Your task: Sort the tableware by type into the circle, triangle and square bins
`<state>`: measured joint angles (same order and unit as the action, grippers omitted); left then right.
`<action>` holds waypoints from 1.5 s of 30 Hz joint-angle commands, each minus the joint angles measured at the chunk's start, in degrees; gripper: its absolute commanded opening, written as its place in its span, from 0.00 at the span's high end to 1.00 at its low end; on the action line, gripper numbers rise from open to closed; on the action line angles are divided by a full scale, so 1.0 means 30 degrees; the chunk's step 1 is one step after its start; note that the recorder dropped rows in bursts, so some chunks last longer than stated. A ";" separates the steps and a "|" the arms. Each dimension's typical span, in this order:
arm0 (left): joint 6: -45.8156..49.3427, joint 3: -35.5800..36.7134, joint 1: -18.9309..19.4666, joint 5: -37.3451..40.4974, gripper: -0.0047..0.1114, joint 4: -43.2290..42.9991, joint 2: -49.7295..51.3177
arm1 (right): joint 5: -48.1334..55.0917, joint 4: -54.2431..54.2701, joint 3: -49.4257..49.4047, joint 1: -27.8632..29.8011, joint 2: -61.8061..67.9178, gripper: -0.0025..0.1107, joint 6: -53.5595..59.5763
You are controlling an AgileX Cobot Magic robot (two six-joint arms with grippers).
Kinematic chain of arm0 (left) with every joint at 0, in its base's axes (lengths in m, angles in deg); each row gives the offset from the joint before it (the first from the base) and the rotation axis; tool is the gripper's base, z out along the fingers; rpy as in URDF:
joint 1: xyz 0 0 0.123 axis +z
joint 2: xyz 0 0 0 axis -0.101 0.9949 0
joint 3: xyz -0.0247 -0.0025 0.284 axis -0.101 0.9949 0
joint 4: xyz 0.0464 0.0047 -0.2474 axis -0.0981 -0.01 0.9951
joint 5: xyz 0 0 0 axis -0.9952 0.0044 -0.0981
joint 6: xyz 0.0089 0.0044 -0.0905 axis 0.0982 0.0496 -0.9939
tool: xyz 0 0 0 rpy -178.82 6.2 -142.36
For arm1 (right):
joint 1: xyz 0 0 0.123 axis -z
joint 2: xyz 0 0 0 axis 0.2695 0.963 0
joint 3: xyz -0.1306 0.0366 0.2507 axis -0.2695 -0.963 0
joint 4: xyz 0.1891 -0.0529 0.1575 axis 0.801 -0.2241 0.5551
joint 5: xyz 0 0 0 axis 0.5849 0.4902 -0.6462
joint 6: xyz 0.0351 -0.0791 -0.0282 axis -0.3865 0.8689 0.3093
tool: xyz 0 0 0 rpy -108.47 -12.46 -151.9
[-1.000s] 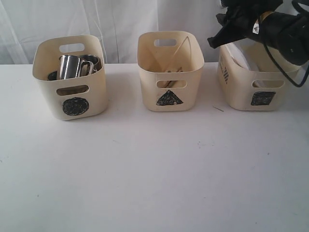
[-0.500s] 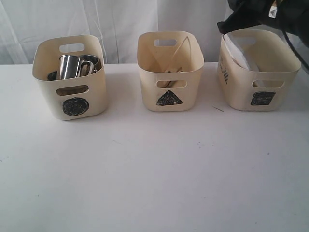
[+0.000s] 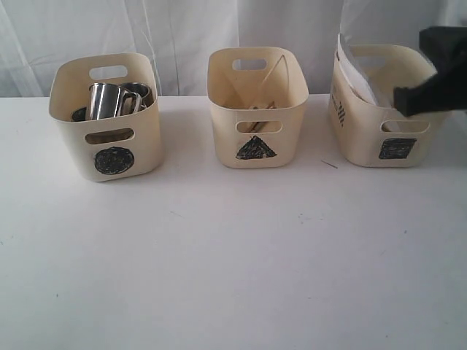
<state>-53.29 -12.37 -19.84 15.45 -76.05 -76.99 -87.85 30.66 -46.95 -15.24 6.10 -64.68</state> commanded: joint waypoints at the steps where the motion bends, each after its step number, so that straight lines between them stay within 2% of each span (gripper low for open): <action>1: -0.0093 0.0085 0.0052 0.0054 0.96 0.0053 -0.0079 | 0.1198 0.0724 -0.3192 0.0094 -0.4403 0.98 -0.1351; 7: -0.0093 0.0085 0.0052 0.0054 0.96 0.0053 -0.0079 | 0.3772 0.3557 -0.5744 0.0094 -0.8903 0.98 -0.2106; 12: -0.0093 0.0085 0.0052 0.0054 0.96 0.0053 -0.0079 | 0.6009 0.3662 -0.6673 0.0094 -1.1042 0.98 -0.2106; 26: -0.0093 0.0085 0.0052 0.0054 0.96 0.0053 -0.0079 | 0.6183 0.4368 -1.1682 0.0094 -1.4804 0.98 -0.2106; 28: -0.0093 0.0085 0.0052 0.0054 0.96 0.0053 -0.0079 | 0.6183 0.4368 -1.1856 0.0094 -1.5271 0.98 -0.2106; 30: -0.0093 0.0085 0.0052 0.0054 0.96 0.0053 -0.0079 | 0.8969 0.4368 -1.1856 0.0094 -1.6623 0.98 -0.2106; 33: -0.0093 0.0085 0.0052 0.0054 0.96 0.0053 -0.0079 | 1.1272 0.4368 -1.1856 0.0094 -1.8987 0.98 -0.2106; 45: -0.0093 0.0085 0.0052 0.0054 0.96 0.0053 -0.0079 | 1.1382 0.4334 -1.1856 0.0059 -1.9964 0.98 -0.2106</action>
<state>-53.29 -12.37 -19.84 15.45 -76.05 -76.99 -53.54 43.58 -82.14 -15.24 -53.47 -70.77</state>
